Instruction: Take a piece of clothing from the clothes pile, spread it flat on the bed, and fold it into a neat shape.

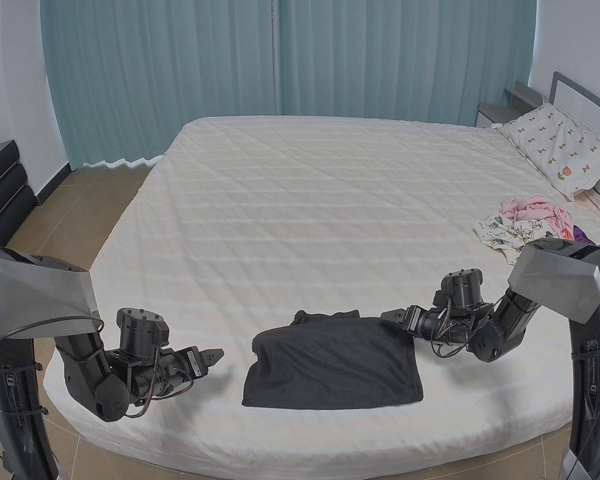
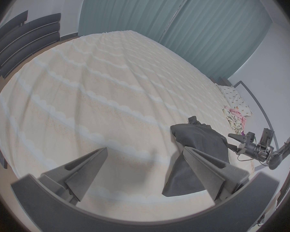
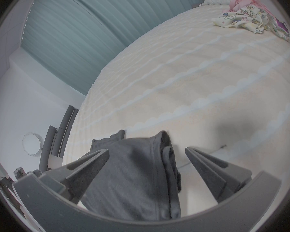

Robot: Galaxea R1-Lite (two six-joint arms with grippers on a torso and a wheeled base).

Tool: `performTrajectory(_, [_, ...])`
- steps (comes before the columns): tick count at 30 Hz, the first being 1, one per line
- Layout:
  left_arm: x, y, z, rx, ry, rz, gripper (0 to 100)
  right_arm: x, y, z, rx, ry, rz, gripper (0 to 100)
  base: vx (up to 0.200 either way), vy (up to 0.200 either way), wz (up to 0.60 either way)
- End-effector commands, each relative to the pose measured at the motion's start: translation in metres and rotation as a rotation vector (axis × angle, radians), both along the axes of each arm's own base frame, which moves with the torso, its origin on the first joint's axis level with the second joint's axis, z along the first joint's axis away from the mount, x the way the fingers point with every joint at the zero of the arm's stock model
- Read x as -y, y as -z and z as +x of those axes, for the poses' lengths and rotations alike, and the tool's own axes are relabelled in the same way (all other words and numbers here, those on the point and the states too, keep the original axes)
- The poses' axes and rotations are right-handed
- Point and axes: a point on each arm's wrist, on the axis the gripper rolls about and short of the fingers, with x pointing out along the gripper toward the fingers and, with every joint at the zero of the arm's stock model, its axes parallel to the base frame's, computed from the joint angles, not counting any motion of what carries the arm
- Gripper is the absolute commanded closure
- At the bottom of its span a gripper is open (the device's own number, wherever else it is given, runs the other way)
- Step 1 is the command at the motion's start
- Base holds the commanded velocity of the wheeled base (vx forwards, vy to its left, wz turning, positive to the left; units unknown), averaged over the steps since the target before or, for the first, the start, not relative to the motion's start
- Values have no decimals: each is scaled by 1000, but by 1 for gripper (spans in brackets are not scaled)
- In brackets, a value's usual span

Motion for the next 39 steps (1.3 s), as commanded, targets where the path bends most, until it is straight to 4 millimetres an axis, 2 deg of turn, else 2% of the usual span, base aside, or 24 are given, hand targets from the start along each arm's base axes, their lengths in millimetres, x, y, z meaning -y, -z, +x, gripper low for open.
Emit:
performTrajectory(1, [1, 1, 2, 4, 1, -2, 0, -4, 21, 12, -26, 9, 8, 100, 0, 0, 0])
performTrajectory(9, [3, 2, 7, 13, 2, -4, 0, -2, 13, 18, -26, 72, 89, 100, 0, 0, 0])
performTrajectory(14, [9, 4, 16, 30, 11, -11, 0, 7, 9, 25, -15, 134, 150, 100, 0, 0, 0])
performTrajectory(25, [23, 6, 48, 74, -20, -85, 0, 12, 9, 28, 5, 169, 198, 100, 0, 0, 0])
performTrajectory(26, [26, 6, 54, 79, -18, -89, 0, 12, 10, 27, 0, 169, 196, 0, 0, 0, 0])
performTrajectory(30, [31, 5, 58, 85, -8, -93, 0, 12, 8, 26, 1, 169, 199, 0, 0, 0, 0])
performTrajectory(31, [42, 5, 67, 103, 1, -120, 0, 12, 7, 23, 5, 172, 206, 0, 0, 0, 0])
performTrajectory(33, [45, 4, 68, 108, 4, -127, 0, 12, 7, 23, 9, 174, 211, 0, 0, 0, 0])
performTrajectory(34, [55, 10, 73, 106, 15, -140, 0, 11, 6, 20, 23, 170, 220, 0, 0, 0, 0])
performTrajectory(39, [73, 28, 83, 98, 49, -139, 0, 10, 0, 15, 40, 164, 230, 0, 0, 0, 0])
